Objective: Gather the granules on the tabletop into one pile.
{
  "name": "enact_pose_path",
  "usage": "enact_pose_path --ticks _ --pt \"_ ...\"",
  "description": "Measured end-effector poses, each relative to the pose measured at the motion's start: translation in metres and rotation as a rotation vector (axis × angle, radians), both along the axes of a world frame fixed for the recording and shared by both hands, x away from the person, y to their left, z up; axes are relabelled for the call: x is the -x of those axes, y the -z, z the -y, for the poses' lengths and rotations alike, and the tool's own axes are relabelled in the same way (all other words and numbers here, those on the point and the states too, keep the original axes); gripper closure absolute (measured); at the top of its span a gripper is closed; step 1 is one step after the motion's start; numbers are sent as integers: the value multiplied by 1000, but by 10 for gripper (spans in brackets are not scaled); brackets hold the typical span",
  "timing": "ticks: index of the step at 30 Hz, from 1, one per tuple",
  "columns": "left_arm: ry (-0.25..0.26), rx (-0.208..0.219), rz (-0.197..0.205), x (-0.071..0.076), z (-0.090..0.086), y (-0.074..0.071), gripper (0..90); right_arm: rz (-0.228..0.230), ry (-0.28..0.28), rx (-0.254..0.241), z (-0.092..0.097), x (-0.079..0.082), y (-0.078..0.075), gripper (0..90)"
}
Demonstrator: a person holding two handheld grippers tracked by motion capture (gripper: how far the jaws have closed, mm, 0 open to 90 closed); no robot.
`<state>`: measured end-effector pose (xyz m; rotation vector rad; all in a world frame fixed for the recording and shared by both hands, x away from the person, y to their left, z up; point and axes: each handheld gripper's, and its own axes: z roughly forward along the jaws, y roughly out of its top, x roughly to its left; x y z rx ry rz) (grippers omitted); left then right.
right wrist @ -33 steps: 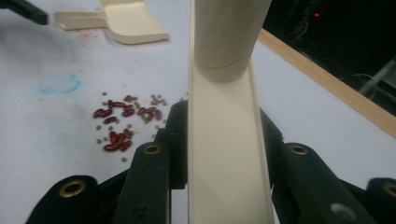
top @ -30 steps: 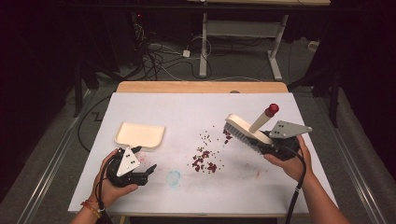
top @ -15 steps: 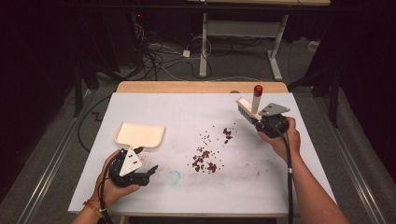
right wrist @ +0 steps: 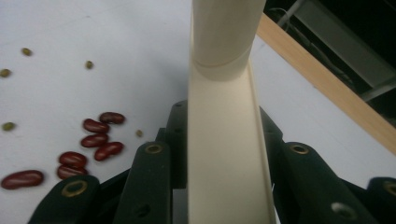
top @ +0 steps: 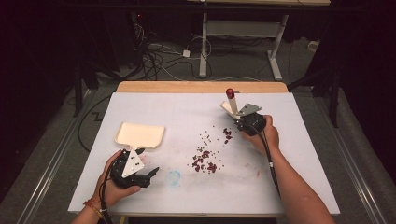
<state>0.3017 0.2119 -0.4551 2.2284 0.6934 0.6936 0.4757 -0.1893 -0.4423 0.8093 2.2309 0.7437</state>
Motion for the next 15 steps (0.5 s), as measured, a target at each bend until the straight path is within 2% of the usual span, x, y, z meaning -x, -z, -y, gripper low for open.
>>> enact_pose_path --ticks 2,4,5,6,7,8,9,11,12,13,15 --pt "1 -9 -5 0 0 1 191 -4 -26 -16 -4 4 0 672" --pt "-1 -8 -5 0 -1 1 191 -11 -78 -35 -9 9 -1 672" --pt "-4 -4 -5 0 -1 1 191 -10 -112 -37 -12 12 -1 672" --pt "-6 0 -6 0 -2 0 191 -10 -112 -37 -12 12 -1 672" --pt "-7 3 -7 -1 -2 0 191 -22 -151 -29 -20 19 0 672" --pt "-8 2 -10 -1 -2 0 191 -22 -151 -29 -20 19 0 672" --pt "-9 2 -11 -1 -2 0 191 -21 -185 -17 -28 26 1 672" --pt "-6 1 -15 -1 0 1 191 -23 -223 -37 -33 34 1 672" --pt "-4 2 -17 -1 0 1 191 -23 -223 -37 -33 34 1 672" --pt "-4 6 -20 -1 1 2 191 -34 -259 -47 -37 40 2 672" --pt "-2 11 -24 -2 1 2 191 -33 -271 -48 -39 44 2 672"
